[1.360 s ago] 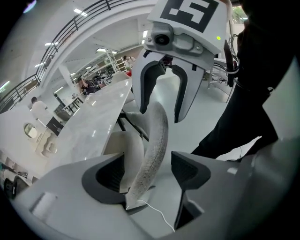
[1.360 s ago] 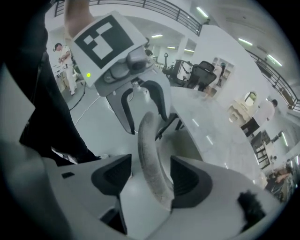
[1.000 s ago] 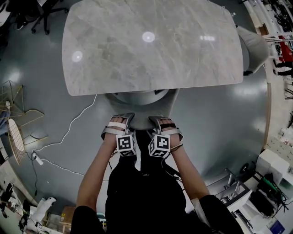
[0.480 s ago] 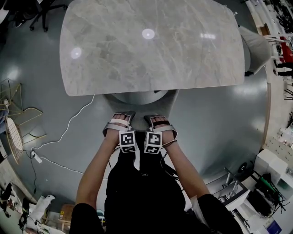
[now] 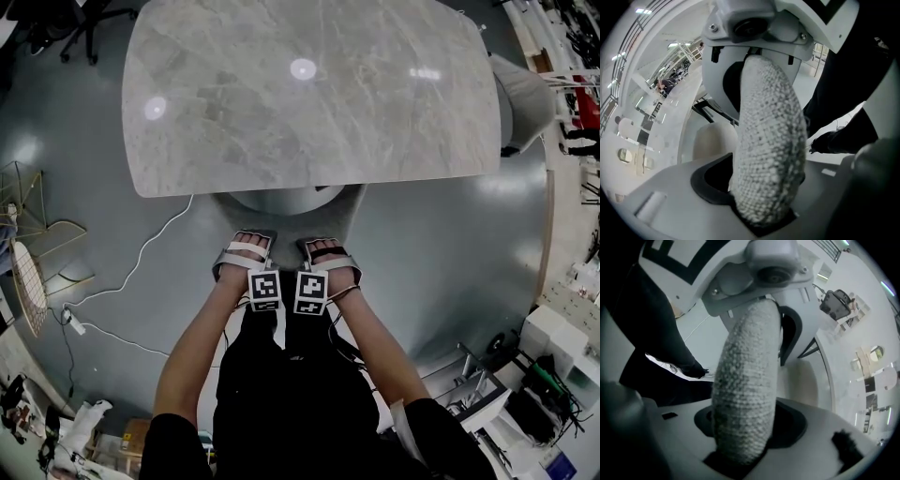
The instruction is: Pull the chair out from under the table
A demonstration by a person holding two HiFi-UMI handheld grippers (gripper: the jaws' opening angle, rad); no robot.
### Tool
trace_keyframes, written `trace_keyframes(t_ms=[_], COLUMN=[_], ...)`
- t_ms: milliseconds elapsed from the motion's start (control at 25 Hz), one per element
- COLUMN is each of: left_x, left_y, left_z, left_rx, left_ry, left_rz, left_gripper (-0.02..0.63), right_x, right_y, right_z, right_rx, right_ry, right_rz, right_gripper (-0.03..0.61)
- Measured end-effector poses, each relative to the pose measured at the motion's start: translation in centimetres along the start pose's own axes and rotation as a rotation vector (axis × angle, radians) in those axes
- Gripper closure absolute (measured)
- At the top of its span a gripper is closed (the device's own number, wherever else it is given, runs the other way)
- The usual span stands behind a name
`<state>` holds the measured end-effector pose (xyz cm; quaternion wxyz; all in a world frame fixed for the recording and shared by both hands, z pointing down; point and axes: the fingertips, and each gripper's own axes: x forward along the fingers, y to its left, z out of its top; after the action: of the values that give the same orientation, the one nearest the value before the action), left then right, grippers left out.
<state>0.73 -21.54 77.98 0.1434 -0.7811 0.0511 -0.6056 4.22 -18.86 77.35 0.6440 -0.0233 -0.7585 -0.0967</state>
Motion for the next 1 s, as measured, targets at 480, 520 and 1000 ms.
trace_keyframes(t_ms=[480, 520, 1000], left_x=[0.2, 0.2, 0.0], left_y=[-0.8, -0.9, -1.5], left_z=[0.0, 0.0, 0.2], left_rx=[0.085, 0.089, 0.071], left_ry=[-0.013, -0.013, 0.002], left_rz=[-0.047, -0.053, -0.090], left_gripper=[0.481, 0.486, 0.512], right_x=[0.3, 0.3, 0.0], right_y=[-0.5, -0.5, -0.1], right_z=[-0.2, -0.2, -0.3], right_rx=[-0.086, -0.086, -0.072], right_ry=[0.020, 0.020, 0.017], right_rz=[-0.074, -0.074, -0.072], right_gripper=[0.442, 0.445, 0.463])
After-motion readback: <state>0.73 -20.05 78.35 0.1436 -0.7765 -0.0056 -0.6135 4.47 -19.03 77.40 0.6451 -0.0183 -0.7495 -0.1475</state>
